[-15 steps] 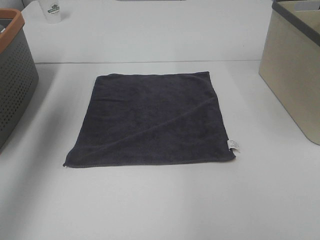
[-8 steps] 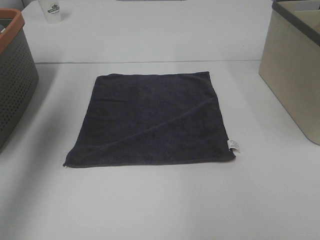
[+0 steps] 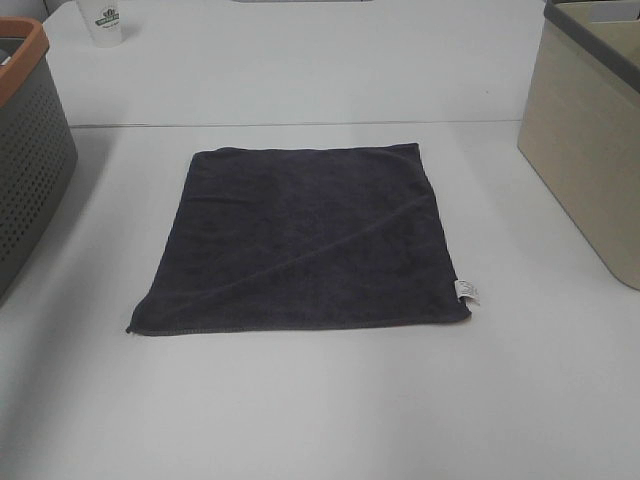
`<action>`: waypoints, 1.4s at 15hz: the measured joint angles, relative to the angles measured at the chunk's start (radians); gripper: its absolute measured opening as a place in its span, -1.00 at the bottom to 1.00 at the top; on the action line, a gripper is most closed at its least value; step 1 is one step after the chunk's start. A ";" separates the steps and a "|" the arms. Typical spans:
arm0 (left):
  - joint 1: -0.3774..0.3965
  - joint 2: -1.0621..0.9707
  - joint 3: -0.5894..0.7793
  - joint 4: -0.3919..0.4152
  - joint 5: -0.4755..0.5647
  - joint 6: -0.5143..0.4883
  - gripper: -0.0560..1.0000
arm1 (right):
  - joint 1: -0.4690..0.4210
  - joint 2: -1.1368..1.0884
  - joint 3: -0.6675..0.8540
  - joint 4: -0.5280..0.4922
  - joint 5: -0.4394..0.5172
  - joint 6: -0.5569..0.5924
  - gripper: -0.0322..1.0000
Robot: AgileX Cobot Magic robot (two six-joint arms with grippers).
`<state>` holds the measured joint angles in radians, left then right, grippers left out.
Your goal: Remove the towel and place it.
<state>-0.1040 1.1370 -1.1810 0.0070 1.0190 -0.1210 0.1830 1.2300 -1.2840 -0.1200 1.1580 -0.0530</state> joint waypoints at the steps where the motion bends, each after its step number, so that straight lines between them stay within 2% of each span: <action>1: 0.000 -0.096 0.120 0.000 -0.032 0.001 0.71 | 0.000 -0.088 0.119 0.015 -0.041 0.000 0.49; 6: 0.000 -0.416 0.477 0.000 -0.079 0.024 0.71 | 0.000 -0.353 0.477 0.041 -0.155 0.000 0.49; 9: 0.000 -0.614 0.618 0.000 -0.078 0.024 0.71 | 0.000 -0.487 0.653 0.058 -0.183 0.001 0.49; 12: 0.000 -0.778 0.639 -0.007 -0.067 0.025 0.71 | 0.000 -0.655 0.749 0.062 -0.186 0.022 0.49; 16: 0.000 -0.959 0.665 0.000 0.015 0.027 0.71 | 0.000 -0.875 0.774 0.064 -0.127 0.019 0.49; 21: 0.000 -1.131 0.669 0.000 0.017 0.046 0.70 | 0.000 -1.056 0.784 0.112 -0.112 -0.035 0.49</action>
<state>-0.1040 0.0060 -0.5120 0.0070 1.0360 -0.0750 0.1830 0.1740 -0.5000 -0.0080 1.0460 -0.0880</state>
